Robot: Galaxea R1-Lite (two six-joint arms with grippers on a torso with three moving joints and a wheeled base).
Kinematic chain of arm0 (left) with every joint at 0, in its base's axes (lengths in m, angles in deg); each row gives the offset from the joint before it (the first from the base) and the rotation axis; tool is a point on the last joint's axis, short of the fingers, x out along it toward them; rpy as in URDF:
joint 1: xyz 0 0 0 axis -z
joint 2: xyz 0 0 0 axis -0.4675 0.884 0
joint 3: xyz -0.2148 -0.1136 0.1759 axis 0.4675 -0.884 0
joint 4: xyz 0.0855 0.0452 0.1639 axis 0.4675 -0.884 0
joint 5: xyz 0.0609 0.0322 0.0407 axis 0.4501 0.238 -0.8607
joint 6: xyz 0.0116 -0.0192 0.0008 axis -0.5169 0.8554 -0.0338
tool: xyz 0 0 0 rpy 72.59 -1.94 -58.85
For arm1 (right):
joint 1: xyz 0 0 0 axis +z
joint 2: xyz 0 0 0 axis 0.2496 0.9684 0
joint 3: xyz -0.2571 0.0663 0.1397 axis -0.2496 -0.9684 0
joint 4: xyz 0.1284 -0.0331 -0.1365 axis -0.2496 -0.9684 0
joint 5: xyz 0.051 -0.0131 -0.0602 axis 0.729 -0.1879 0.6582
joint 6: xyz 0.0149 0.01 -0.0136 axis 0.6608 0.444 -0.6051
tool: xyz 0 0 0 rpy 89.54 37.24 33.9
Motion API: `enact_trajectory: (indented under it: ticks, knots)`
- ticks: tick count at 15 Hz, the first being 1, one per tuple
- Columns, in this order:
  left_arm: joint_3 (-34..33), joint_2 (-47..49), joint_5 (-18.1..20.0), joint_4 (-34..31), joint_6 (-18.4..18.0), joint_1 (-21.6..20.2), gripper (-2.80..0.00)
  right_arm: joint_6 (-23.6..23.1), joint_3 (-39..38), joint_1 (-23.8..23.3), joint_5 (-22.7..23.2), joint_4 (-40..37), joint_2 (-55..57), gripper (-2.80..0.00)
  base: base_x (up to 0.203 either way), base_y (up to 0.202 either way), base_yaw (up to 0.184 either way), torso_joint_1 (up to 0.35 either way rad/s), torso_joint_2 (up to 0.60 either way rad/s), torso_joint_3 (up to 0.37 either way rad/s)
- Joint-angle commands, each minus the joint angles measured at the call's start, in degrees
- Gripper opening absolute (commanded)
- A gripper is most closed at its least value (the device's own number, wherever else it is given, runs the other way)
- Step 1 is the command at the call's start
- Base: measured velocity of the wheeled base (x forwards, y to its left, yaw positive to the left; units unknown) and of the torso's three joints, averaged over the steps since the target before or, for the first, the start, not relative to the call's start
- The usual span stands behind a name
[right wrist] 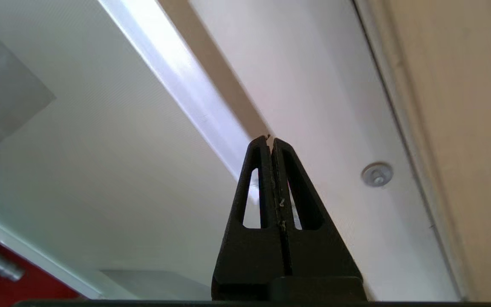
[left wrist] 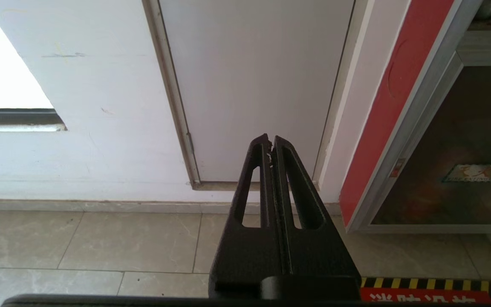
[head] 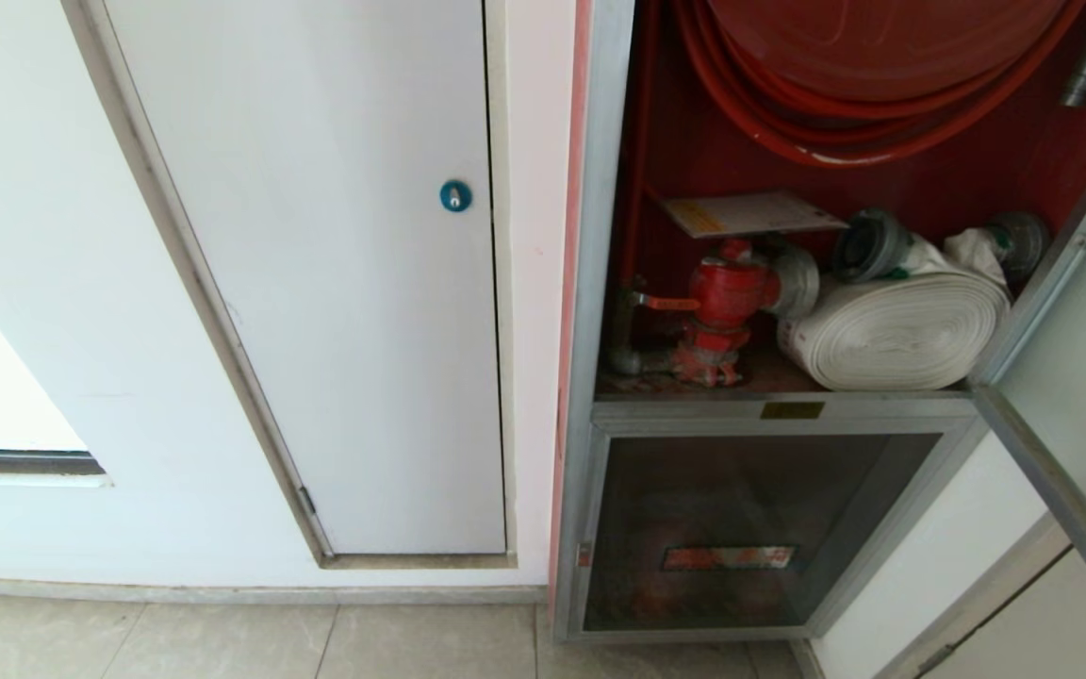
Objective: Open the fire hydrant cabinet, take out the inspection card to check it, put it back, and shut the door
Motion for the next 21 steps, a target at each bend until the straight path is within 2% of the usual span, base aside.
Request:
enact_trajectory:
  ticks: [1,4,6,9,13,16,19,21]
  knots:
    - [-0.1,0.1,0.0,0.0,0.0,0.0,-2.80,-2.6,-0.2,-0.2,0.2,-0.4,-2.7,-2.80,0.000,0.000,0.000,0.000,0.00,0.000]
    - [-0.1,0.0,0.0,0.0,0.0,0.0,-2.80,-7.9,0.2,-0.4,5.1,-0.5,-3.9,-2.80,0.000,0.000,0.000,0.000,0.00,0.000]
    - [-0.1,0.1,0.0,0.0,0.0,0.0,-2.80,-8.5,0.5,-2.5,9.2,-1.1,-3.8,-2.80,0.000,0.000,0.000,0.000,0.00,0.000]
    - [-0.1,0.1,0.0,0.0,0.0,0.0,-2.80,-8.2,0.8,-6.9,10.7,-0.2,-2.1,-2.80,0.000,0.000,0.000,0.000,0.00,0.000]
    - [-0.1,0.0,0.0,0.0,0.0,0.0,-2.80,-4.5,0.3,-16.1,13.7,0.5,-2.2,-2.80,0.000,0.000,0.000,0.000,0.00,0.000]
    - [-0.1,0.0,0.0,0.0,0.0,0.0,-2.80,-3.2,-3.2,-20.7,15.8,0.6,-2.5,-2.80,0.000,0.000,0.000,0.000,0.00,0.000]
    - [-0.1,0.0,0.0,0.0,0.0,0.0,-2.80,-3.3,-3.6,-21.7,16.6,0.6,-2.6,-2.80,0.000,0.000,0.000,0.000,0.00,0.000]
    - [-0.1,0.1,0.0,0.0,0.0,0.0,-2.80,-3.4,-4.1,-24.1,16.6,0.4,-3.6,-2.80,0.000,0.000,0.000,0.000,0.00,0.000]
